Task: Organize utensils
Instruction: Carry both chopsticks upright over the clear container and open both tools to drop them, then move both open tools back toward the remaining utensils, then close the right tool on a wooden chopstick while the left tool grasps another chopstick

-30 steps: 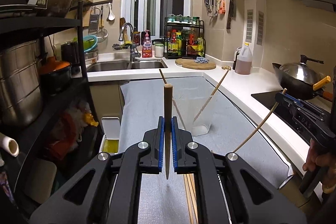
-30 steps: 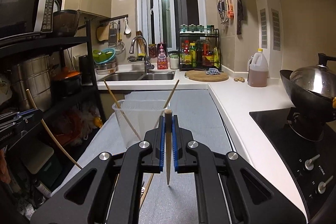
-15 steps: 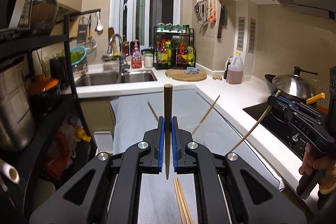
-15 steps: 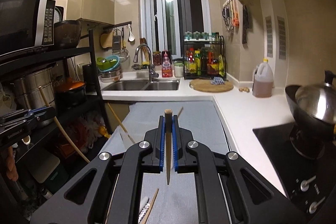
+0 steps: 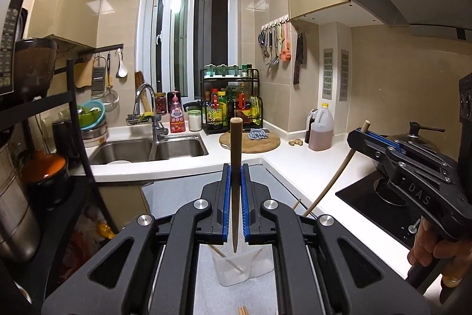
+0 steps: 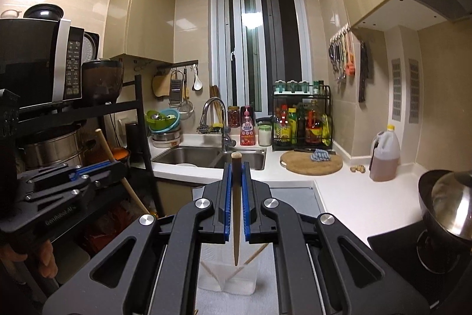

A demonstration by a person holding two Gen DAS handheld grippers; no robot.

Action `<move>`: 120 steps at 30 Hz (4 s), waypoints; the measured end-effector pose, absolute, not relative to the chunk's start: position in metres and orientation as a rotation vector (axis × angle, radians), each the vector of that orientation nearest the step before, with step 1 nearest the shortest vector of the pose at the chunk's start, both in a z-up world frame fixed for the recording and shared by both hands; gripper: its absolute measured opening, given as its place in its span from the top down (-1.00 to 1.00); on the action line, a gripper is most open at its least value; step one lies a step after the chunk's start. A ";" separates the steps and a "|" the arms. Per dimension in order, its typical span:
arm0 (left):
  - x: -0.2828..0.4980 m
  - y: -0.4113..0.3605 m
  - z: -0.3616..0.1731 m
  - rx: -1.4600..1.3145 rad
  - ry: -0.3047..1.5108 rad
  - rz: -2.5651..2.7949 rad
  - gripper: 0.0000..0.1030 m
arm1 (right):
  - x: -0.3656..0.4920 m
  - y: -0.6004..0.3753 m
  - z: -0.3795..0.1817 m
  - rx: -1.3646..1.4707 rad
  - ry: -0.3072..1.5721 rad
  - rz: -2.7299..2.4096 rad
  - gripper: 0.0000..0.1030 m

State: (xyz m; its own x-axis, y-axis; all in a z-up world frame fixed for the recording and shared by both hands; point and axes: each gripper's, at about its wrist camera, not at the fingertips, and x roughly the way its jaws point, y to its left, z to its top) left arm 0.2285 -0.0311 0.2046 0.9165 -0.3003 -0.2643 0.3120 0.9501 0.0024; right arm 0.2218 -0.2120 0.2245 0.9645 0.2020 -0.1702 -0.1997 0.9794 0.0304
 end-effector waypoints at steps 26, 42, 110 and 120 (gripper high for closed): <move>0.302 -0.038 0.130 0.087 0.392 -0.183 -0.79 | 0.295 -0.206 0.150 0.028 0.345 0.138 -0.04; 0.198 -0.009 0.079 0.027 0.480 -0.108 -0.84 | 0.190 -0.219 0.092 0.112 0.447 0.075 -0.44; 0.100 -0.005 -0.101 0.032 0.705 -0.061 -0.50 | 0.107 -0.219 -0.095 0.023 0.719 0.114 0.87; 0.098 -0.002 -0.108 0.025 0.649 -0.077 -0.42 | 0.099 -0.219 -0.100 -0.015 0.665 0.134 0.83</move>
State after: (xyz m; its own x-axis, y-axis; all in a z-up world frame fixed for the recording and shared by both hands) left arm 0.0983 -0.0021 -0.1085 0.7942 -0.0632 -0.6043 0.0791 0.9969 -0.0002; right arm 0.0989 -0.2192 -0.1000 0.7787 0.1195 -0.6159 -0.1290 0.9912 0.0291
